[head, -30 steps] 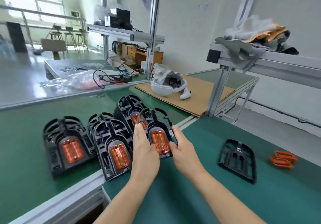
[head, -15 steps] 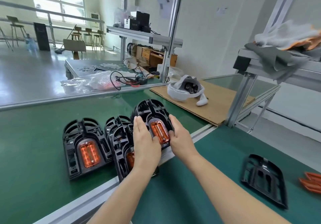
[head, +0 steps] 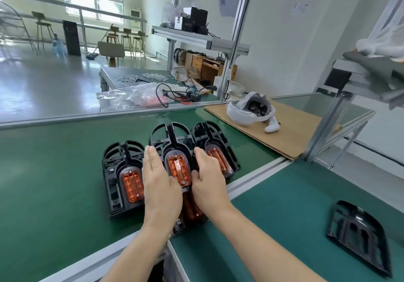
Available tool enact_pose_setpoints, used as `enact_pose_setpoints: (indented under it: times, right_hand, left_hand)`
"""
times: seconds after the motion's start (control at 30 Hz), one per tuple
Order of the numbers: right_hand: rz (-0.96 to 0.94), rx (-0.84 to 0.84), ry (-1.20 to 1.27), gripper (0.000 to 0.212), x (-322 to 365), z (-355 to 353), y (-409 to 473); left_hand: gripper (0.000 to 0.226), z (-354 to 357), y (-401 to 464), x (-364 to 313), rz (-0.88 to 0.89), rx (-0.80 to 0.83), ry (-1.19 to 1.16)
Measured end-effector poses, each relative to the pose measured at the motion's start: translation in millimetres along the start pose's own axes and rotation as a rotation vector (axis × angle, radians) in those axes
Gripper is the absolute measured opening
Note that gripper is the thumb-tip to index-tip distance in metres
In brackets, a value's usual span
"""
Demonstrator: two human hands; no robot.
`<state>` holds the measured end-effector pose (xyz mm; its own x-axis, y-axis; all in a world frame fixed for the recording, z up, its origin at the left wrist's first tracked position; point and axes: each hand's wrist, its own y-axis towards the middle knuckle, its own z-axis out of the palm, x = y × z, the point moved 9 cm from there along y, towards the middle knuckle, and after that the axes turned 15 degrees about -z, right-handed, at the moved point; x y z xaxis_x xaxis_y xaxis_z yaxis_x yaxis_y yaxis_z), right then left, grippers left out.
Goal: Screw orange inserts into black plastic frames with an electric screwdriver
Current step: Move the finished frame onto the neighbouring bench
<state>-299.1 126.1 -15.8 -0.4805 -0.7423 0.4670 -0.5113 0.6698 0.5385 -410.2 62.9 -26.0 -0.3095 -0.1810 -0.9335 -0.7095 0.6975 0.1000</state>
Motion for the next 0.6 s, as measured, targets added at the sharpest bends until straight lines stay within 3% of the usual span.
enact_pose_setpoints:
  times: [0.13, 0.3, 0.6]
  right_hand:
    - [0.022, 0.009, -0.075, 0.04, 0.2, 4.8, -4.6]
    - [0.028, 0.053, -0.142, 0.054, -5.2, 5.7, -9.0]
    - [0.029, 0.016, -0.103, 0.049, -10.1, -2.7, -26.3]
  left_hand:
    - [0.077, 4.2, -3.2, 4.8, -0.006, 0.034, 0.035]
    - [0.079, 5.7, -1.2, 9.1, -0.001, 0.017, 0.117]
    - [0.082, 9.1, -12.3, 14.2, 0.031, 0.018, 0.138]
